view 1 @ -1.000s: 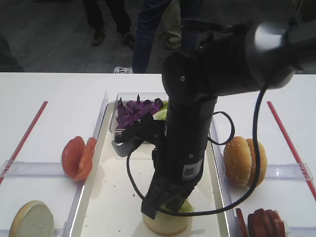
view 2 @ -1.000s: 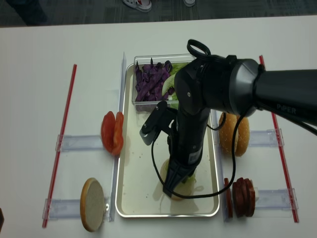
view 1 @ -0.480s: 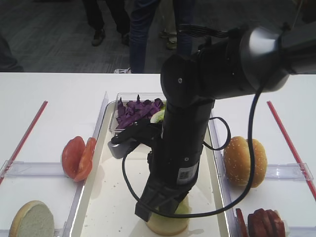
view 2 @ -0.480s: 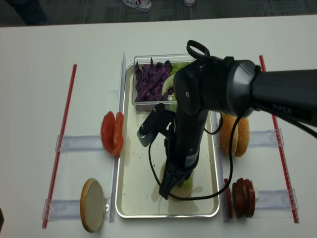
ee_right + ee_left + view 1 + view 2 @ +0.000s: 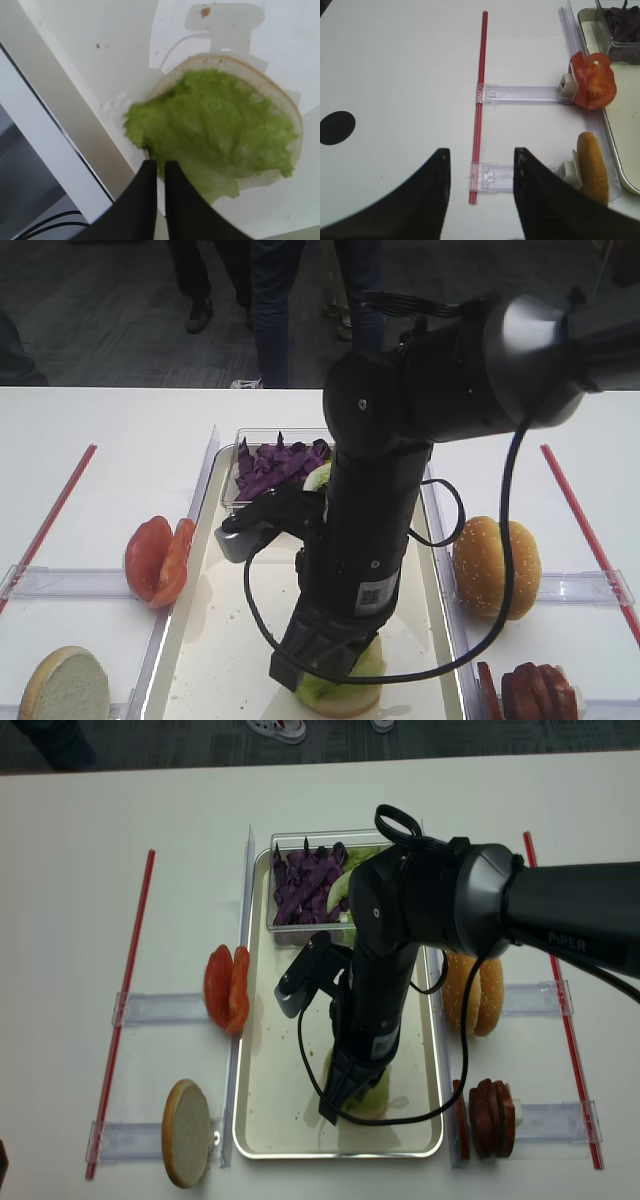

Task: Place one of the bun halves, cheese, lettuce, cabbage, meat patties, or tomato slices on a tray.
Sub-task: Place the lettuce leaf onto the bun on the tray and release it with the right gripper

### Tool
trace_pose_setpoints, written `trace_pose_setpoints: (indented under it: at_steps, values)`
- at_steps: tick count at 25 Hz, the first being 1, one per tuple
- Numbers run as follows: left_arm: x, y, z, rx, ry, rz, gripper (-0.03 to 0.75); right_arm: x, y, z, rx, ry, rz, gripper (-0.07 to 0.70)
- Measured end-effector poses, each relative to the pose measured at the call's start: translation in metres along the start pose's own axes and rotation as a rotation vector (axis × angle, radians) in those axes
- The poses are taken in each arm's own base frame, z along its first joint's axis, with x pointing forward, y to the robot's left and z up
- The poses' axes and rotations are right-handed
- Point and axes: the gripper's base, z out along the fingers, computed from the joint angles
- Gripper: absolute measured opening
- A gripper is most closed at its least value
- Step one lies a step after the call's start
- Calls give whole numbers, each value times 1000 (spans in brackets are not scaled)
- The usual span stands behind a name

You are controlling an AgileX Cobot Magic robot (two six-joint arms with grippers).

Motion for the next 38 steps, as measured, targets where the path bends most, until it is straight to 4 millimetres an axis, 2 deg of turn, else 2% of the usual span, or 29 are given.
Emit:
trace_pose_setpoints:
  at_steps: [6, 11, 14, 20, 23, 29, 33, 35, 38]
  values:
    - [0, 0, 0, 0, 0, 0, 288, 0, 1, 0, -1, 0, -1, 168]
    - [0, 0, 0, 0, 0, 0, 288, 0, 1, 0, -2, 0, 0, 316]
    - [0, 0, 0, 0, 0, 0, 288, 0, 1, 0, 0, -4, 0, 368]
    - [0, 0, 0, 0, 0, 0, 288, -2, 0, 0, 5, -20, 0, 384]
    - [0, 0, 0, 0, 0, 0, 288, -9, 1, -7, 11, -47, -8, 384]
    - [0, 0, 0, 0, 0, 0, 288, -23, -4, -30, 24, -105, -17, 384]
    - [0, 0, 0, 0, 0, 0, 288, -32, -16, -50, 49, -168, -3, 384]
    - [0, 0, 0, 0, 0, 0, 288, -36, -29, -65, 70, -215, 21, 384]
    - [0, 0, 0, 0, 0, 0, 288, -37, -39, -74, 86, -247, 45, 384]
